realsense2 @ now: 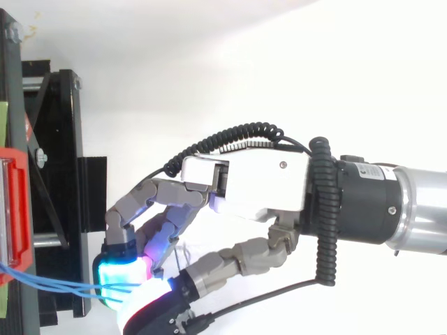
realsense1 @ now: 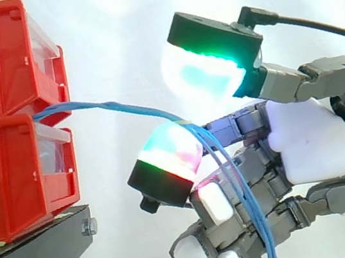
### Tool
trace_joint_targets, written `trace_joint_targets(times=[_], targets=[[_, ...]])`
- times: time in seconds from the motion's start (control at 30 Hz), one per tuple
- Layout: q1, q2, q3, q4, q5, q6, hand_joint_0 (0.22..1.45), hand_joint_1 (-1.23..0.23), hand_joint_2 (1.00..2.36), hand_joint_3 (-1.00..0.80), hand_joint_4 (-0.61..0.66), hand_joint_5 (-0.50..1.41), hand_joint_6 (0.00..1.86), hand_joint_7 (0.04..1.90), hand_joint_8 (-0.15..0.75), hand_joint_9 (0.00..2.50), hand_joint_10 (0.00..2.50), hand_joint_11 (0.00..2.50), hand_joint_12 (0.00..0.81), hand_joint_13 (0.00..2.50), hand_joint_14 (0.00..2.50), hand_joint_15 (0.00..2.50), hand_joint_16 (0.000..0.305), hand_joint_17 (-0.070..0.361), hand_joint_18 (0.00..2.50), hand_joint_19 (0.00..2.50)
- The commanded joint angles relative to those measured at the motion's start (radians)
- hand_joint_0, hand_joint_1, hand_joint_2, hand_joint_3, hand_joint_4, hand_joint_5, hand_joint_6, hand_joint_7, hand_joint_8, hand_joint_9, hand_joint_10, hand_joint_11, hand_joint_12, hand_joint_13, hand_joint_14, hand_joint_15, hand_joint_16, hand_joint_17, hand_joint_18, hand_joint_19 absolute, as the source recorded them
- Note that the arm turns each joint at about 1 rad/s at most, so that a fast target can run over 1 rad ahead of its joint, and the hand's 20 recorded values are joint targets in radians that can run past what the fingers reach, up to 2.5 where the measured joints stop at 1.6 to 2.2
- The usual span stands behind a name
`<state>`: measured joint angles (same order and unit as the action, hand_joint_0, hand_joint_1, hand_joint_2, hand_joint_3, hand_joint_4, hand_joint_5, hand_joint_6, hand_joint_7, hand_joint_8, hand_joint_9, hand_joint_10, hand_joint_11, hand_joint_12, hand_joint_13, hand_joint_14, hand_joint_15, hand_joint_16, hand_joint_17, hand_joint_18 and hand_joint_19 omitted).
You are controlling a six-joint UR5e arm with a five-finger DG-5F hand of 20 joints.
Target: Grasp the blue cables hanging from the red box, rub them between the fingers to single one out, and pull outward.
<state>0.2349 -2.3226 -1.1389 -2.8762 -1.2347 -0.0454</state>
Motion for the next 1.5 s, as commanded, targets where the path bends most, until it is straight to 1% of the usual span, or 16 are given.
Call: trace_joint_targets(times=[0.0, 0.03, 0.07, 0.1, 0.2, 0.27, 0.37, 0.47, 0.63, 0.73, 0.77, 1.03, 1.23, 1.33, 1.4, 1.47], targets=[[0.000, 0.000, 0.002, -0.003, 0.001, -0.001, 0.50, -0.62, 1.00, -0.47, 0.13, -0.14, 0.83, 1.04, 0.316, 1.05, 0.02, 0.55, 0.390, 0.72, 0.02, 0.56, 0.051, 0.114, 0.64, 0.58], [0.000, 0.000, 0.004, -0.008, 0.000, -0.001, 0.55, -0.66, 1.01, -0.35, 0.13, -0.14, 0.83, 1.08, 0.307, 1.04, 0.02, 0.54, 0.376, 0.72, 0.02, 0.56, 0.048, 0.109, 0.62, 0.60], [0.000, 0.000, 0.004, -0.008, 0.000, -0.001, 0.57, -0.71, 1.01, -0.22, 0.14, -0.14, 0.85, 1.05, 0.332, 1.07, 0.02, 0.54, 0.405, 0.75, 0.02, 0.55, 0.054, 0.122, 0.68, 0.57], [-0.002, 0.000, 0.005, -0.017, 0.000, -0.001, 0.57, -0.72, 1.01, -0.10, 0.14, -0.13, 0.86, 1.09, 0.352, 1.09, 0.02, 0.54, 0.429, 0.77, 0.02, 0.53, 0.059, 0.134, 0.72, 0.54], [-0.005, 0.000, 0.014, -0.034, -0.003, 0.001, 0.58, -0.74, 1.01, -0.01, 0.12, -0.13, 0.88, 1.07, 0.359, 1.09, 0.02, 0.55, 0.433, 0.78, 0.02, 0.53, 0.061, 0.136, 0.73, 0.53], [-0.005, 0.000, 0.018, -0.044, -0.005, 0.001, 0.59, -0.77, 1.01, 0.01, 0.10, -0.14, 0.88, 1.08, 0.352, 1.07, 0.02, 0.54, 0.430, 0.77, 0.02, 0.54, 0.060, 0.134, 0.73, 0.53], [-0.005, 0.000, 0.025, -0.060, -0.006, 0.001, 0.61, -0.81, 1.01, -0.03, 0.06, -0.15, 0.89, 1.01, 0.323, 1.02, 0.02, 0.56, 0.407, 0.74, 0.02, 0.54, 0.055, 0.123, 0.69, 0.55], [-0.006, 0.000, 0.025, -0.061, -0.006, 0.001, 0.64, -0.89, 1.02, -0.11, 0.00, -0.17, 0.89, 1.06, 0.282, 0.96, 0.02, 0.58, 0.360, 0.68, 0.02, 0.55, 0.046, 0.103, 0.62, 0.57], [-0.008, -0.001, 0.025, -0.061, -0.006, 0.001, 0.70, -0.93, 1.02, -0.24, -0.04, -0.18, 0.90, 1.01, 0.268, 0.93, 0.02, 0.56, 0.355, 0.68, 0.02, 0.53, 0.045, 0.102, 0.63, 0.54], [-0.008, -0.001, 0.025, -0.060, -0.006, -0.001, 0.74, -0.95, 1.01, -0.31, -0.04, -0.18, 0.91, 1.09, 0.267, 0.93, 0.02, 0.57, 0.352, 0.68, 0.02, 0.52, 0.045, 0.101, 0.64, 0.54], [-0.006, 0.000, 0.025, -0.057, -0.008, -0.001, 0.75, -0.95, 1.01, -0.34, -0.04, -0.18, 0.91, 1.08, 0.268, 0.93, 0.02, 0.56, 0.353, 0.68, 0.02, 0.53, 0.045, 0.101, 0.64, 0.53], [-0.008, -0.001, 0.025, -0.061, -0.008, -0.001, 0.77, -0.95, 1.01, -0.41, -0.06, -0.18, 0.91, 1.04, 0.264, 0.94, 0.02, 0.56, 0.350, 0.70, 0.02, 0.53, 0.044, 0.100, 0.65, 0.53], [-0.008, -0.001, 0.025, -0.058, -0.008, -0.002, 0.75, -0.95, 1.00, -0.45, -0.04, -0.17, 0.91, 1.05, 0.260, 0.94, 0.02, 0.56, 0.350, 0.70, 0.02, 0.53, 0.044, 0.099, 0.65, 0.53], [-0.008, 0.000, 0.025, -0.061, -0.008, -0.001, 0.65, -0.93, 1.00, -0.50, 0.02, -0.16, 0.89, 1.04, 0.269, 0.96, 0.02, 0.57, 0.350, 0.70, 0.02, 0.54, 0.044, 0.099, 0.65, 0.56], [-0.008, -0.001, 0.025, -0.061, -0.008, -0.001, 0.56, -0.85, 1.00, -0.50, 0.01, -0.15, 0.88, 1.06, 0.277, 0.99, 0.02, 0.56, 0.359, 0.70, 0.02, 0.55, 0.045, 0.101, 0.64, 0.59], [-0.008, 0.000, 0.025, -0.061, -0.008, -0.001, 0.55, -0.83, 1.00, -0.49, 0.01, -0.14, 0.87, 1.07, 0.286, 1.01, 0.02, 0.55, 0.364, 0.71, 0.02, 0.55, 0.046, 0.103, 0.64, 0.59]])
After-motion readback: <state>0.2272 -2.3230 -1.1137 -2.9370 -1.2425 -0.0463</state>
